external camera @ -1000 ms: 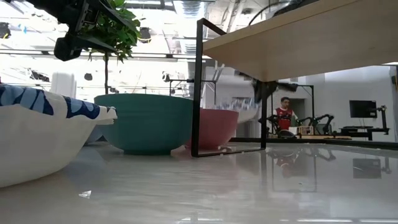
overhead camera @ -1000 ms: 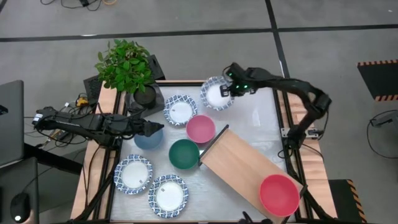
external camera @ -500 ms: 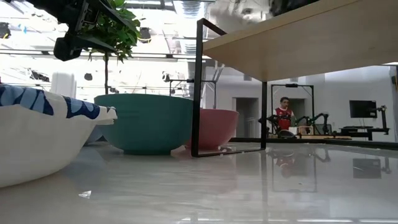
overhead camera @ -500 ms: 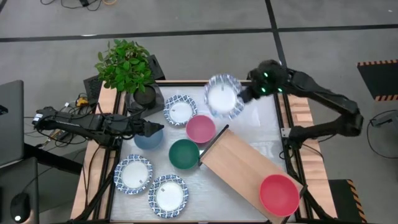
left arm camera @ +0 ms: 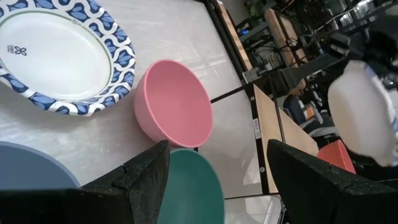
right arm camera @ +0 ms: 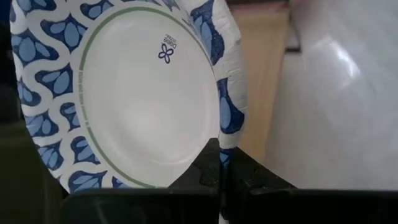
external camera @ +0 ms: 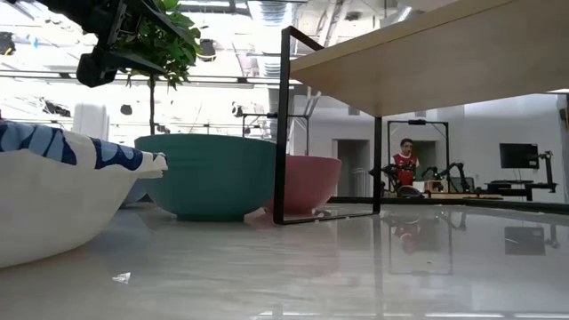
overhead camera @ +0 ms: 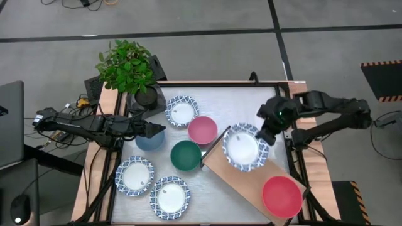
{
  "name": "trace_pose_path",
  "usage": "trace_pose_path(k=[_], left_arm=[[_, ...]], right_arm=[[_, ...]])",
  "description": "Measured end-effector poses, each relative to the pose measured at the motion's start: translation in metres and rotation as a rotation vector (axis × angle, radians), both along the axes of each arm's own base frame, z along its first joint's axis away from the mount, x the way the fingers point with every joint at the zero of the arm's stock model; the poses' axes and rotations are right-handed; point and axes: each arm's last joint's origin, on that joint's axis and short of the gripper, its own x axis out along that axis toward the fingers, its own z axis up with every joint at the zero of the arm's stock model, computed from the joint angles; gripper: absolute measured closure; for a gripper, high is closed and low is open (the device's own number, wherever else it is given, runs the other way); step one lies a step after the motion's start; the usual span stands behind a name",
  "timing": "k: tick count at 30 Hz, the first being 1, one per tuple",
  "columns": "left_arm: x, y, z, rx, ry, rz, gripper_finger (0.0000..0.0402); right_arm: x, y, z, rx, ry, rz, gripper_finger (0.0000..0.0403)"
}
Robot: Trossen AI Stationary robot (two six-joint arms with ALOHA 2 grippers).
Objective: Place and stack bowls onto a shelf
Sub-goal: Put the white patterned bowl on the shelf
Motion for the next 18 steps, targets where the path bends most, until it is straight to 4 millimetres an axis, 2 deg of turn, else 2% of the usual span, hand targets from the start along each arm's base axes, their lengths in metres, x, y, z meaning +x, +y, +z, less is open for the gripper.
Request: trace_pose_path(k=[8,18], left_arm=[[0.000,0.000,0.000,-0.006,0.001,0.003,0.0148],[0.000,0.000,0.000,-0.006,0.002,0.003,0.0148]], right_arm=[[0.019,0.023,-0.021,-0.019,0.176,0.084,0.0379],[0.052,0.028,-0.049,-0.094,0.307,0.158,0.0379]])
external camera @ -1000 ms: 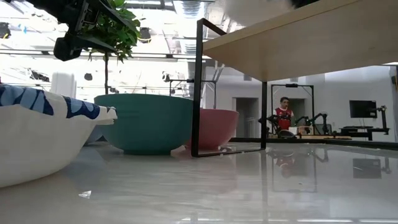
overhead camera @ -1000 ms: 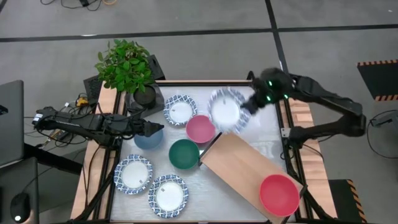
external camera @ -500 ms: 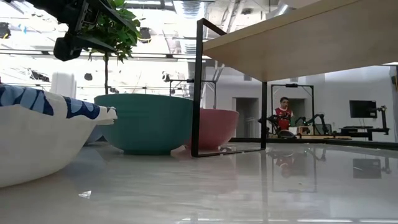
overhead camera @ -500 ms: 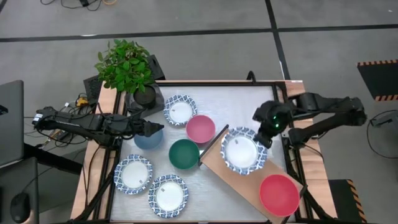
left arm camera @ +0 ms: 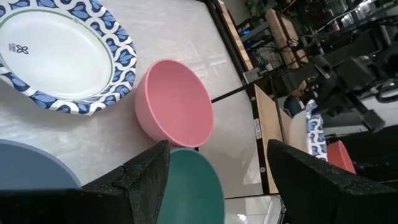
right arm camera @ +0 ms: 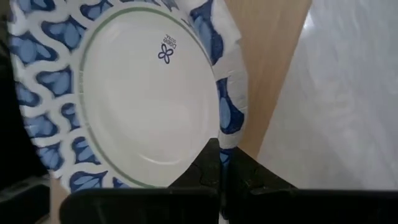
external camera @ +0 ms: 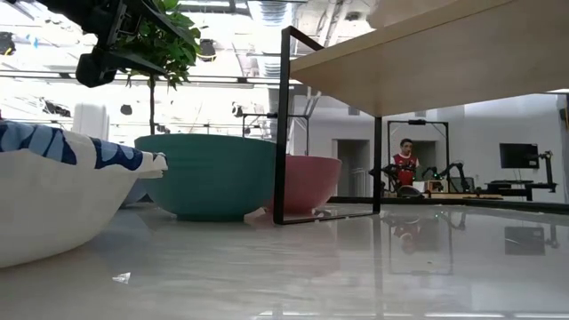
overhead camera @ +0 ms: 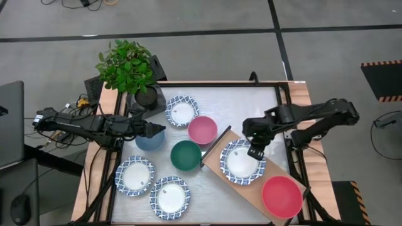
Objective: Place and stack bowls onto a shelf
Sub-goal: Put the white patterned bowl on the shelf, then stack the white patterned bowl on top of the white patterned bowl on the shelf
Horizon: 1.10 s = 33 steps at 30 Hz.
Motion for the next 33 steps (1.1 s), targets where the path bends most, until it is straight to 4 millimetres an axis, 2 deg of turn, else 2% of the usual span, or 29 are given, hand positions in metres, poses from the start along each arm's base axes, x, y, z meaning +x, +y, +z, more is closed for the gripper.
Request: trace_pose_path(k=[6,13,17,24,29,33], left_arm=[[0.000,0.000,0.000,-0.002,0.005,-0.009,0.0148],[0.000,-0.002,-0.001,-0.018,0.006,-0.049,0.0148],[0.002,-0.003,0.002,-0.009,-0.012,-0.112,0.0148],[0.003,-0.004,0.004,0.043,-0.024,-0.167,0.0148],[0.015,-0.008,0.003,0.134,-0.022,-0.268,0.0148],[0.032,-0.012,0.003,0.223,0.042,-0.358,0.0148]], right_arm=[[0.008,0.001,-0.008,-0.013,0.030,0.029,0.0375],[0.006,0.001,-0.004,-0.022,0.002,0.019,0.0341],[0.004,0.001,0.002,-0.012,-0.054,0.018,0.0312],[0.000,-0.003,0.012,0.005,-0.139,-0.007,0.0237],[-0.004,-0.007,0.016,0.006,-0.158,-0.023,0.0201],[-0.006,-0.010,0.017,0.006,-0.164,-0.033,0.0193]])
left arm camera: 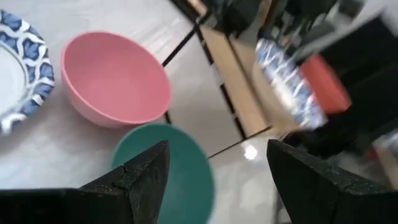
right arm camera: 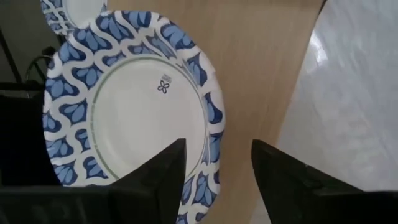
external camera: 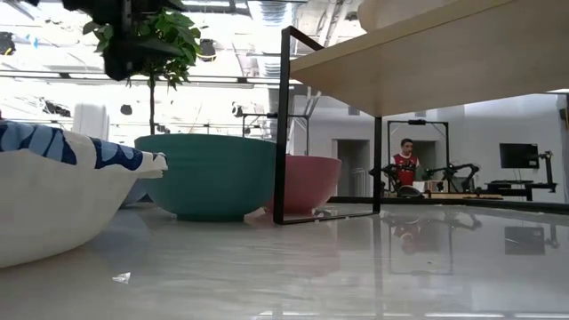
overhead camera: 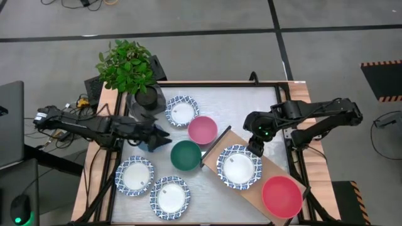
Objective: Place and stack bowls onto a shelf
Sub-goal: Stack the white patterned bowl on top of the white patterned bowl on the shelf
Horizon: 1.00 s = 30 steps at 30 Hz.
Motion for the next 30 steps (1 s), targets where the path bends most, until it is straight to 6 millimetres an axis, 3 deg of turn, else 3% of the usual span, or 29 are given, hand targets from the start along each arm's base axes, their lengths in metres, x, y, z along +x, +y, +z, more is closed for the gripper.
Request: trace_pose_path(k=[4,11,19,25,30], left_arm=[[0.017,-0.002,0.006,0.200,0.224,-0.056,0.0148],[0.045,0.013,0.013,0.645,0.641,0.048,0.0148],[0.085,0.020,-0.018,0.806,0.783,-0.146,0.0148],[0.095,0.029,-0.029,0.846,0.798,-0.225,0.0148],[0.085,0.040,-0.051,0.880,0.850,-0.259,0.0148]], right_arm=[[-0.002,-0.002,0.001,-0.002,-0.003,-0.001,0.0194],[-0.003,-0.002,0.001,-0.014,0.000,0.007,0.0196],[-0.003,-0.003,0.001,-0.036,0.002,-0.005,0.0196],[-0.003,-0.003,0.001,-0.049,0.000,-0.012,0.0196],[-0.003,-0.004,0.001,-0.059,0.000,-0.016,0.0196]])
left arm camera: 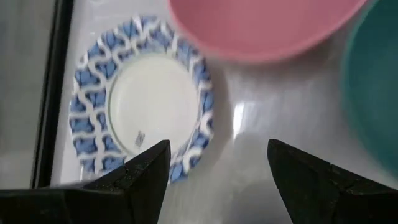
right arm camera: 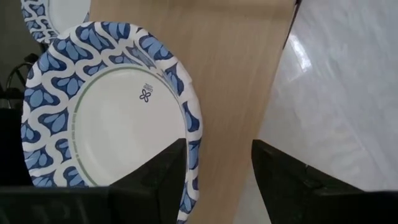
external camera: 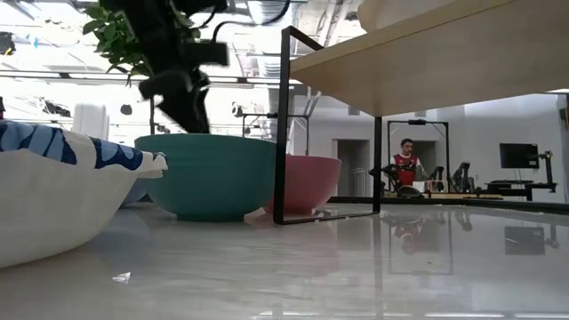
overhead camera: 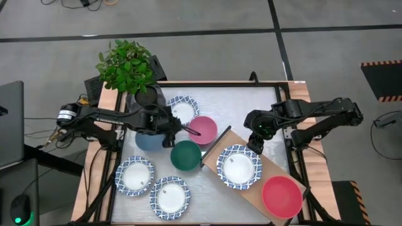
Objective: Place and stack bowls onto a shelf
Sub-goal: Stack the white patterned bowl on top of the white patterned bowl on the shelf
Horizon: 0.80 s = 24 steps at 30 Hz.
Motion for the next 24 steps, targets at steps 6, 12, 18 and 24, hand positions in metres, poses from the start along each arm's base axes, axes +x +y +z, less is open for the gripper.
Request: trace_pose_path(k=[6,12,18,24], left_arm=[[-0.002,0.004,-0.020,0.047,-0.010,-0.062,0.0148],[-0.005,0.009,-0.032,0.076,-0.016,-0.079,0.0148],[-0.012,0.014,-0.045,0.056,0.024,-0.079,0.0148],[-0.006,0.018,-0.056,0.078,0.053,-0.106,0.0148]], right_arm=[[0.000,0.000,0.000,-0.007,-0.001,-0.003,0.0196],[0.000,0.000,0.000,-0.003,0.000,-0.011,0.0196],[0.000,0.000,0.000,-0.005,-0.001,-0.012,0.0196],[0.001,-0.001,0.000,-0.016,-0.005,-0.018,0.0196]])
